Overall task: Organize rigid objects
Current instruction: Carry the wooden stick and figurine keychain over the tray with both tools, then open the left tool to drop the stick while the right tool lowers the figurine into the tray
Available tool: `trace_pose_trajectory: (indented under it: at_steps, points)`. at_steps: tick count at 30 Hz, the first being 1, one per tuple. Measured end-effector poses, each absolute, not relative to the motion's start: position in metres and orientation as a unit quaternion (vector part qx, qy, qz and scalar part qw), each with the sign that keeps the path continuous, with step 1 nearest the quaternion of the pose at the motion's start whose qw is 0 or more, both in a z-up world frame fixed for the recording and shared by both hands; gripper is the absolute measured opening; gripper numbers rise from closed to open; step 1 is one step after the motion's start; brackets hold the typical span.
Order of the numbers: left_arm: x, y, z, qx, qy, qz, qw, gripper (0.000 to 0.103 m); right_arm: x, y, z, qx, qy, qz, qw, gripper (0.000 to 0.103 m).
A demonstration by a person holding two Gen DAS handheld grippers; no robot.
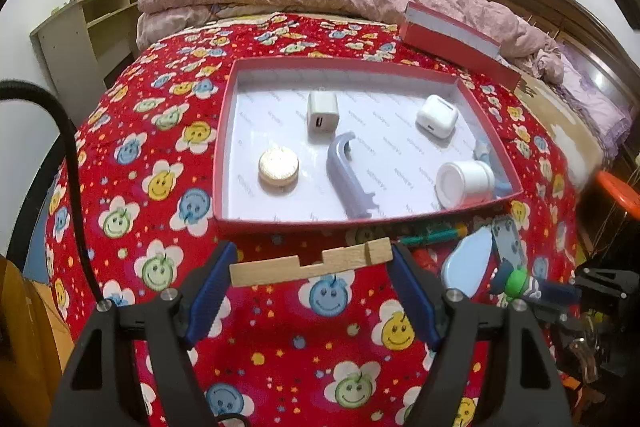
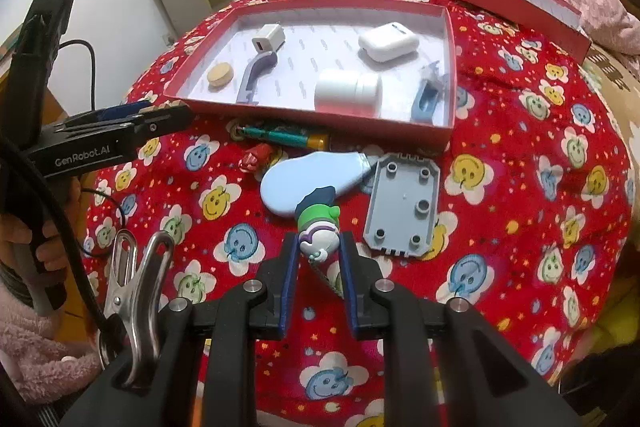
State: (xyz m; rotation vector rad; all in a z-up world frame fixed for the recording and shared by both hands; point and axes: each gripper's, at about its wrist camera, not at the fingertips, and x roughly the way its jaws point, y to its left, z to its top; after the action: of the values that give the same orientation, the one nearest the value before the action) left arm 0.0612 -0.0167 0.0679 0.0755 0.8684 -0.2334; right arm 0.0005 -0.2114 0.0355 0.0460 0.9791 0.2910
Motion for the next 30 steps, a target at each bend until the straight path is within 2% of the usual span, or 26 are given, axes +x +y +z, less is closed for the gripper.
trace_pose_trajectory:
  at_steps: [19, 30]
  points:
    - [0.116, -0.029, 0.084, 0.043, 0.405, -0.098, 0.908, 0.08, 0.02, -0.208, 0.06, 0.002, 0.439, 0.141, 0.887, 0.021]
    - [0.151, -0.035, 0.071, 0.041, 0.42, -0.078, 0.903, 0.08, 0.039, -0.202, 0.076, -0.016, 0.422, 0.14, 0.896, 0.021]
